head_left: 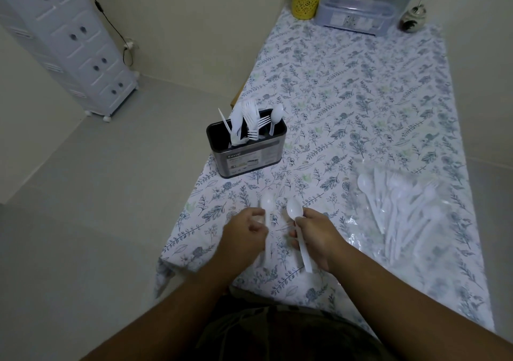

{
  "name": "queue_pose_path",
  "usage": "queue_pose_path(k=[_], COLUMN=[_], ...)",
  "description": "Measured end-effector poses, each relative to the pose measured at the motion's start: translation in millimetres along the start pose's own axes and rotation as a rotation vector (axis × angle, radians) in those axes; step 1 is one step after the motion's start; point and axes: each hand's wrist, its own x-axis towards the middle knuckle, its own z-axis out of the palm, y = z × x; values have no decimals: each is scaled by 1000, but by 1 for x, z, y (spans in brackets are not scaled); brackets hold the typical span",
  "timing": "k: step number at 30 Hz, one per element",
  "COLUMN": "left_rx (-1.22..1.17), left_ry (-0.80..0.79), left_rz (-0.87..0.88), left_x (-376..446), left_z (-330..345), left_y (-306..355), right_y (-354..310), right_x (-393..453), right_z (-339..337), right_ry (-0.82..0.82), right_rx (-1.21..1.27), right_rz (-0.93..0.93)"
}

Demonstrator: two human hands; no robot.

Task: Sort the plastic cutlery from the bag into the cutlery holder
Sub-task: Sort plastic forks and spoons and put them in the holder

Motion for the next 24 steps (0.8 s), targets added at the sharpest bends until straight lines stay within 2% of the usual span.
queue_pose_path(k=[3,9,13,18,21,24], left_rx=[-231,-229,-214,-219,-261,-288], left_ry=[-114,-97,-116,56,171,169], left_rz=[-58,10,7,56,51,143], left_x=[-11,-4,-7,0,14,33], left_z=[20,29,31,21,13,-2], left_y=[8,9,11,26,43,73], right_y=[-5,-11,-9,-15,-28,-52], right_x=[-1,-4,-4,-11,-13,-12], right_z=[2,5,3,4,11,17], right_ry=[-41,-117,-75,-27,-23,91], right_rx=[-7,20,-215,-380,-379,-330], right_rz=[-23,-50,-150,-305,-417,-557])
